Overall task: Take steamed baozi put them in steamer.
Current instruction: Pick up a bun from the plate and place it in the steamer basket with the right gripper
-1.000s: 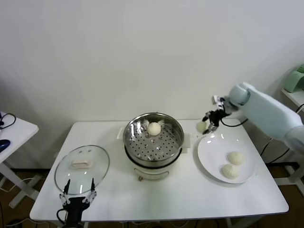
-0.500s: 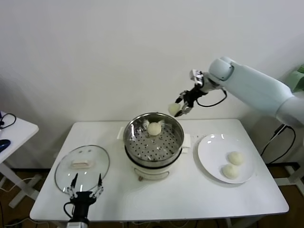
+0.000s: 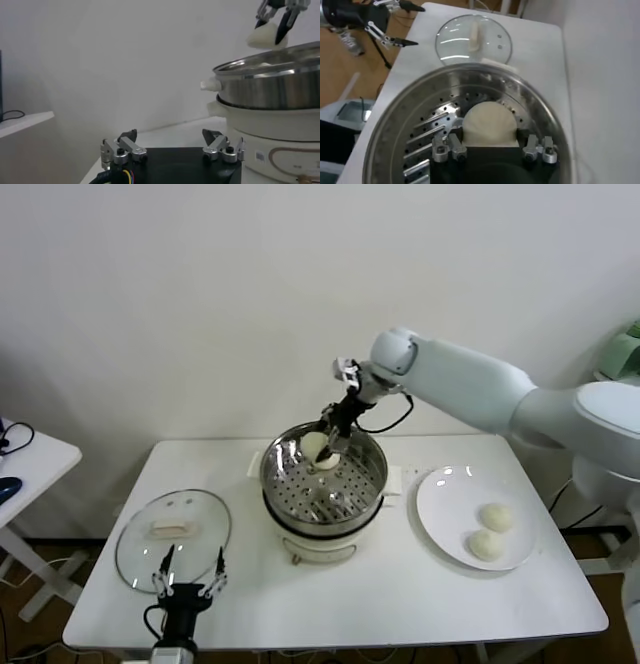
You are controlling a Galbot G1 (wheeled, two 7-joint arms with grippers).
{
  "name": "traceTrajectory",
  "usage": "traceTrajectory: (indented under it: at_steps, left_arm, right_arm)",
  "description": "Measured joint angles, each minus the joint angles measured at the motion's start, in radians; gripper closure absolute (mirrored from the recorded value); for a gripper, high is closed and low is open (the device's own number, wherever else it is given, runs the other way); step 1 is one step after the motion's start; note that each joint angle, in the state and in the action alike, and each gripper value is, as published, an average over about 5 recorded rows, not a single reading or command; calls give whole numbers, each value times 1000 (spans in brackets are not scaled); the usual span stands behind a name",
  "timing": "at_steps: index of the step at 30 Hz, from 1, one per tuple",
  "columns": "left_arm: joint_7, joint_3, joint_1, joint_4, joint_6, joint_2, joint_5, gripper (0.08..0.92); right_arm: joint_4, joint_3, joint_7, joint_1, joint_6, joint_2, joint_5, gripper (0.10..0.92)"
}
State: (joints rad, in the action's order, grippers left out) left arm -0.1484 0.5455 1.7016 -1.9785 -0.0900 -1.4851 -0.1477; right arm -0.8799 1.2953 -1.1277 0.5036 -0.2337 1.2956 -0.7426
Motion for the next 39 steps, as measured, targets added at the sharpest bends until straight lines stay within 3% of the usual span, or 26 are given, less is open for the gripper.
traceTrajectory:
  at_steps: [26,32,39]
  left_arm:
    - [-2,-2,17,-33,20,4,28,177]
    - [-3,0,15,-33,20,4,29,177]
    - [-4,5,17,-33,20,4,30,177]
  right_arm:
    - [103,53,7,-87,36,126,55,333]
    - [110,51,10,-89,43,131,62,222]
    - [100,51,6,-77,51,122,61,203]
